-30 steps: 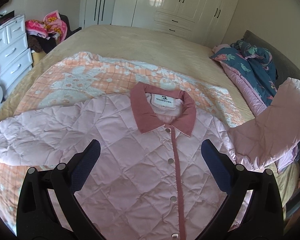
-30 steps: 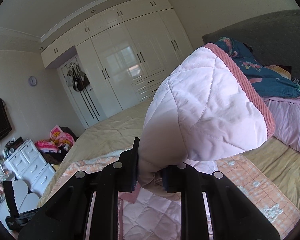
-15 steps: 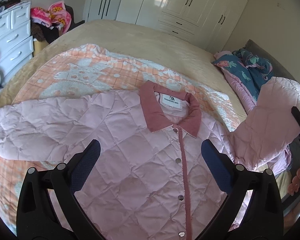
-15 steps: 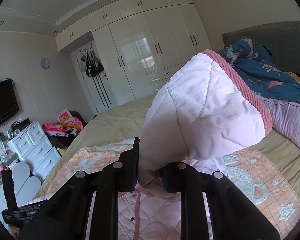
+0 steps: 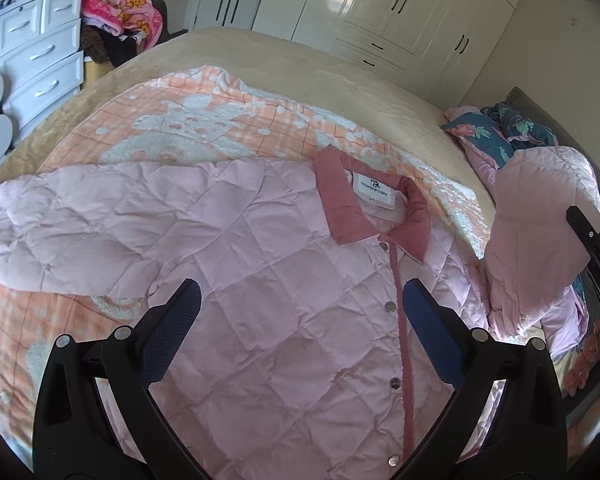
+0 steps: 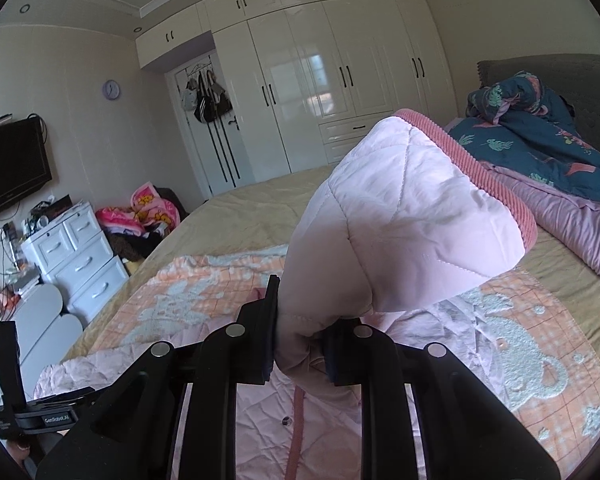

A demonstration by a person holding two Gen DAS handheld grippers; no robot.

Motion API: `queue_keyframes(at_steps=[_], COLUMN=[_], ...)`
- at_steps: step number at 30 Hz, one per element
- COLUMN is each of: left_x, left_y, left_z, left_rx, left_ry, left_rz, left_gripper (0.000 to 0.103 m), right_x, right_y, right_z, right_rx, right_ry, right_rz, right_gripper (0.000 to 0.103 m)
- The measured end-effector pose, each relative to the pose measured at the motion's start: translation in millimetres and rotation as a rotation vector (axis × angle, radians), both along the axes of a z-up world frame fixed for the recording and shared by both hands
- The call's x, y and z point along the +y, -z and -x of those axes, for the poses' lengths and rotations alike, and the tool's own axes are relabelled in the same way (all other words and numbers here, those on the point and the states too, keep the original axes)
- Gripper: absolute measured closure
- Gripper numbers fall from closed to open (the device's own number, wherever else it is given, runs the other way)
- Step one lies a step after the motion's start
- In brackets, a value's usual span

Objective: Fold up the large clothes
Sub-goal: 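Lift the held sleeve with the right gripper and carry it over the jacket front, then lay the sleeve across the jacket front and open the right gripper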

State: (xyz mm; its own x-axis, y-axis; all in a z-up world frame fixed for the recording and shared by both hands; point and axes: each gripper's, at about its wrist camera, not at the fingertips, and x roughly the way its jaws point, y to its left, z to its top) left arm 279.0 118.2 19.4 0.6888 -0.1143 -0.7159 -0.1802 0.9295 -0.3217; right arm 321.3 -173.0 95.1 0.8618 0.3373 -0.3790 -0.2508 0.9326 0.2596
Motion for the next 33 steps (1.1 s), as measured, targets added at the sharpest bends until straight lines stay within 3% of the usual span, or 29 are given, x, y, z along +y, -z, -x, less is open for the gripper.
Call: queue_keyframes(at_steps=[8, 26, 33], left_x=[18.1, 46.7, 62.0], left_y=[22.2, 54.3, 53.6], left_z=[5.1, -2.7, -0.3], left_rx=[0.010, 0.015, -0.013], left_ry=[-0.028, -0.025, -0.048], left_rz=[0.083, 0.283, 0.360], left_gripper=[0.008, 0.008, 0.008], right_x=[32.6, 114.1, 144.0], right_y=[23.4, 109.1, 138.4], right_z=[-6.6, -18.2, -12.0], right_rx=[0.031, 0.164, 0.227], right_ry=[-0.046, -0.187, -0.278], right_rz=[0.044, 0.206, 0.273], right_gripper=[0.085, 0.085, 0.077])
